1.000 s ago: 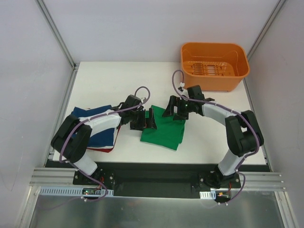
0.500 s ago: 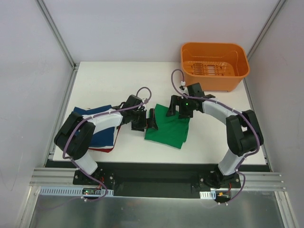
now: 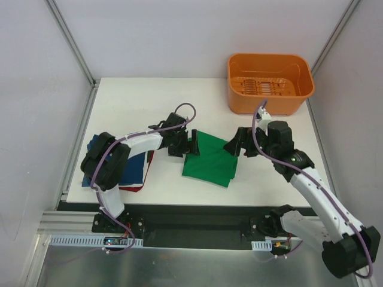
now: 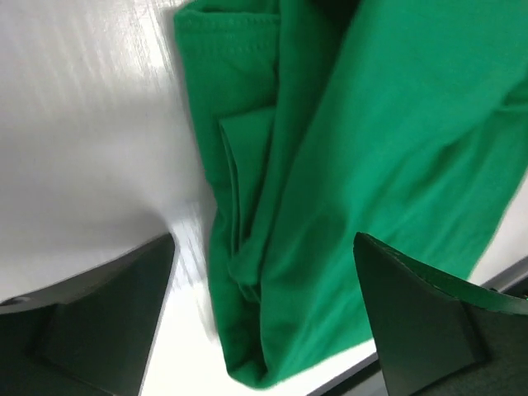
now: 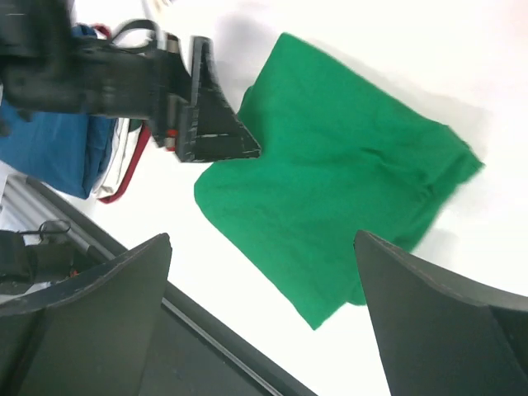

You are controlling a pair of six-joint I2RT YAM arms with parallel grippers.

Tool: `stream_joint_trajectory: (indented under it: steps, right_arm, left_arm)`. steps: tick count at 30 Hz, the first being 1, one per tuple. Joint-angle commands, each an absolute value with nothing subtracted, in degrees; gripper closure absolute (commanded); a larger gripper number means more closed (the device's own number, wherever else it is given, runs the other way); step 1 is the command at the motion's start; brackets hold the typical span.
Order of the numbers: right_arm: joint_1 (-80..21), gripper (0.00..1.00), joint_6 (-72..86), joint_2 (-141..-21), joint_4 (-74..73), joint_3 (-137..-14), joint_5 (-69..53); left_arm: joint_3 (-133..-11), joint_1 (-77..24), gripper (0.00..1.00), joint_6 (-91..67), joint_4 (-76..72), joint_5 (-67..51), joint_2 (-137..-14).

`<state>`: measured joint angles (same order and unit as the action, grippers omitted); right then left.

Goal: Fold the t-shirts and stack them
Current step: Put the neatly folded tshirt into the corner of the board with the left arm

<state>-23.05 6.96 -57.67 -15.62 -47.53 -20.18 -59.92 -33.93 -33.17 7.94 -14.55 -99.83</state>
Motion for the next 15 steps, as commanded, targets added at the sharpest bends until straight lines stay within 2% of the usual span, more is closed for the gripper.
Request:
stream_joint_trajectory:
  steps: [1,3,4,7,8,9,15]
  right_arm:
    - [-23.0,0.03,8.1,-47.7,-18.3,-43.3,-12.7]
    - [-23.1,0.03,8.1,-45.0,-19.4,-42.0,-11.1]
    - [-23.0,0.03,8.1,-42.9,-19.9,-41.2,-10.9]
    - [-23.0,0.03,7.8,-39.7,-21.2,-40.3,-10.3]
    - [-23.0,0.03,7.7,-38.9,-21.4,-39.5,-10.0]
    - [-22.9,0.03,7.5,-38.4,-21.6,-39.1,-9.5]
    - [-22.9,0.03,7.0,-34.3,-22.9,-36.1,-7.6]
  left_arm:
    - [-64.4,-34.2,0.24,-31.4,10.6,-15.7,-106.9]
    - [-65.9,-34.4,0.37,-31.5,11.4,-17.1,-108.7]
    - [-66.1,-34.8,0.50,-31.6,11.6,-17.1,-109.7]
    - [-66.3,-36.7,0.73,-32.2,12.1,-16.2,-109.9]
    - [-66.5,-37.3,0.90,-32.1,12.3,-15.4,-109.7]
    - [-66.7,-37.9,0.98,-32.0,13.1,-14.9,-109.5]
    - [-69.2,-41.2,1.00,-28.8,19.9,-5.0,-104.3]
